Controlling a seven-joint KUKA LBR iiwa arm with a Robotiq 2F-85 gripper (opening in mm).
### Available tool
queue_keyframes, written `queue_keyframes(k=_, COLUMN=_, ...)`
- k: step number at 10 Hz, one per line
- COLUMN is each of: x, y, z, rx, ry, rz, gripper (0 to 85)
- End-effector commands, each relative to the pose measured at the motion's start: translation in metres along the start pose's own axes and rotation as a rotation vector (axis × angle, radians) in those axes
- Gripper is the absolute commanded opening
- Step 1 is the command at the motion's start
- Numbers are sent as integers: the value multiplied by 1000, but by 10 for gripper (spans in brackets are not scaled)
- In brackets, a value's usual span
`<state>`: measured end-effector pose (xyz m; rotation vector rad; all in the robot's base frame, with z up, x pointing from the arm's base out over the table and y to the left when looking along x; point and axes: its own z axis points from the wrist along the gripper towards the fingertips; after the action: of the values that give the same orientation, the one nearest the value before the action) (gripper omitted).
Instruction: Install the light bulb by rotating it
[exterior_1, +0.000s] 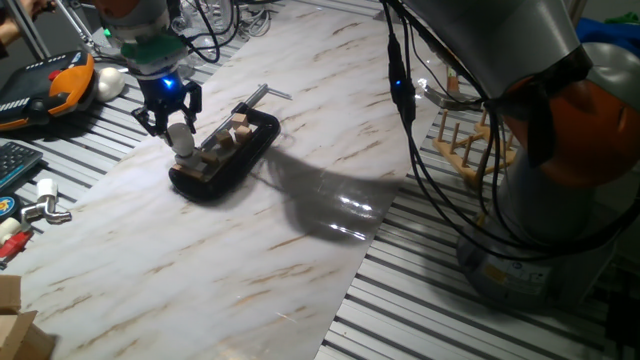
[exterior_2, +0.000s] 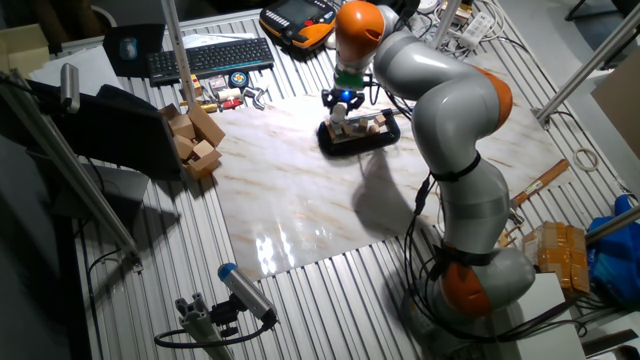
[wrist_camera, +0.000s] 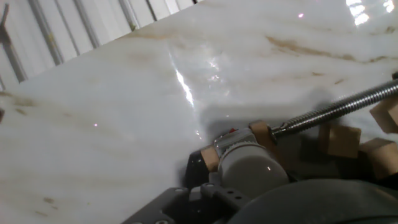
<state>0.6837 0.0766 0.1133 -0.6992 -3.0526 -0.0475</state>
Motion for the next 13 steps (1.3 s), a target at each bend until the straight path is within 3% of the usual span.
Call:
queue_keyframes(k=1, x=1, y=1, z=1, rx=-5, ry=1, rz=143, gripper=0)
queue_keyframes(k=13, x=-3, y=1, z=0, rx=-20, ry=11, rz=594, gripper=0)
